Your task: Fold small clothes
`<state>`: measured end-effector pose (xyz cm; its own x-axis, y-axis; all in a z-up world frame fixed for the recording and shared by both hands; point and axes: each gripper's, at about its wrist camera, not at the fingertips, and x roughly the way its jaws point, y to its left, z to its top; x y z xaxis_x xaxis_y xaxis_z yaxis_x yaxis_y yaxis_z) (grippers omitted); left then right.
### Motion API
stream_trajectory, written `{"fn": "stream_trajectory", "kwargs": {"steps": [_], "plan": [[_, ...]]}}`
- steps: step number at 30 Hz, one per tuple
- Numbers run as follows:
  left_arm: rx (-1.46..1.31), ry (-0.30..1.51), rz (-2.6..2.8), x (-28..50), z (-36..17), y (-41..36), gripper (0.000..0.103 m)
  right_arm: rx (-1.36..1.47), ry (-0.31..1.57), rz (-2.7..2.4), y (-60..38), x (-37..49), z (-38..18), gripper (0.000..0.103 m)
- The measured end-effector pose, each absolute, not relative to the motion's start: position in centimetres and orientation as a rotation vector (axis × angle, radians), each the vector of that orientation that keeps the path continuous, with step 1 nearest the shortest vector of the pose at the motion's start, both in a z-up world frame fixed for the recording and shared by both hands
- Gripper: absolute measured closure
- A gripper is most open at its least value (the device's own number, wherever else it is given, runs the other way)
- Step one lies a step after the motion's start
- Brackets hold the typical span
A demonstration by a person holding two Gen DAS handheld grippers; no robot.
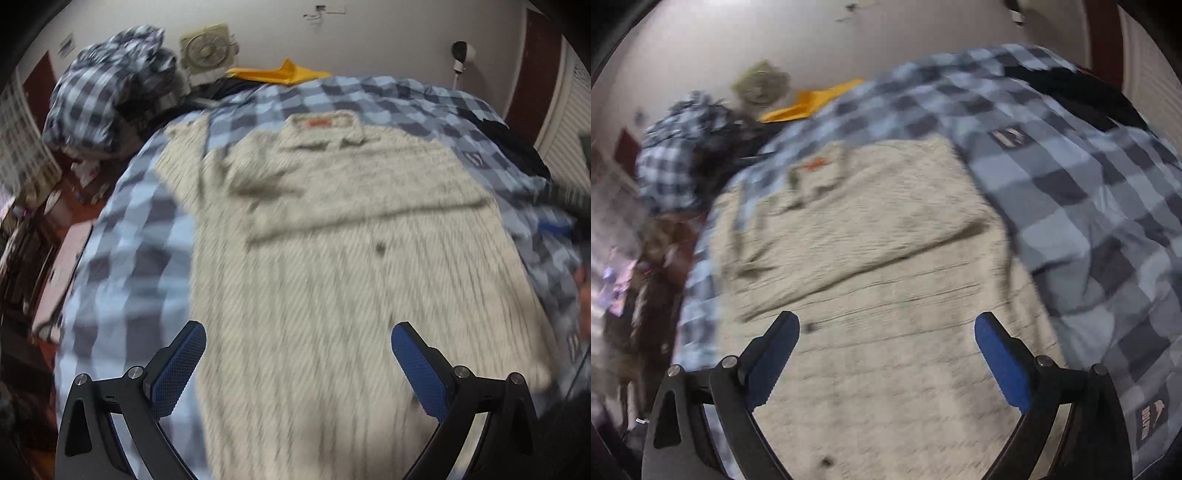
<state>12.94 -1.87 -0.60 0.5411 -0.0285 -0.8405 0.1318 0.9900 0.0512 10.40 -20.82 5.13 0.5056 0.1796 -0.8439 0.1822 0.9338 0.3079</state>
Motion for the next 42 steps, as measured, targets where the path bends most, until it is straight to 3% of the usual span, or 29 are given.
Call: {"fn": "stream_trajectory", "kwargs": {"steps": [7, 13, 17, 23, 28, 37, 42], "plan": [[-0.112, 1.045, -0.134, 26.5, -5.3, -5.8, 0.001, 0.431, 1.149, -0.081, -23.9, 15.2, 0.8, 0.009], [-0.138, 1.200, 0.012, 32.6, -13.8, -5.4, 0.001, 0.418, 1.138, -0.061, -22.1, 15.4, 0.6, 0.009], [-0.042, 1.150, 0.019, 31.2, -15.1, -3.4, 0.001, 0.383, 1.112, -0.058, -21.8, 15.0, 1.2, 0.009], [0.353, 1.020, 0.144, 27.0, -13.1, -3.6, 0.002, 0.226, 1.050, -0.073, -19.6, 17.0, 1.6, 0.009], [0.255, 1.081, -0.013, 24.6, -13.1, -2.3, 0.002, 0.229, 0.986, 0.114, -17.0, 20.9, 1.6, 0.009], [-0.102, 1.157, -0.070, 23.7, -15.4, 3.3, 0.002, 0.267, 1.164, -0.085, -24.2, 24.2, -5.4, 0.010], [0.040, 1.124, -0.043, 20.3, -12.9, 2.7, 0.002, 0.268, 1.143, -0.112, -25.3, 22.2, -1.3, 0.012]]}}
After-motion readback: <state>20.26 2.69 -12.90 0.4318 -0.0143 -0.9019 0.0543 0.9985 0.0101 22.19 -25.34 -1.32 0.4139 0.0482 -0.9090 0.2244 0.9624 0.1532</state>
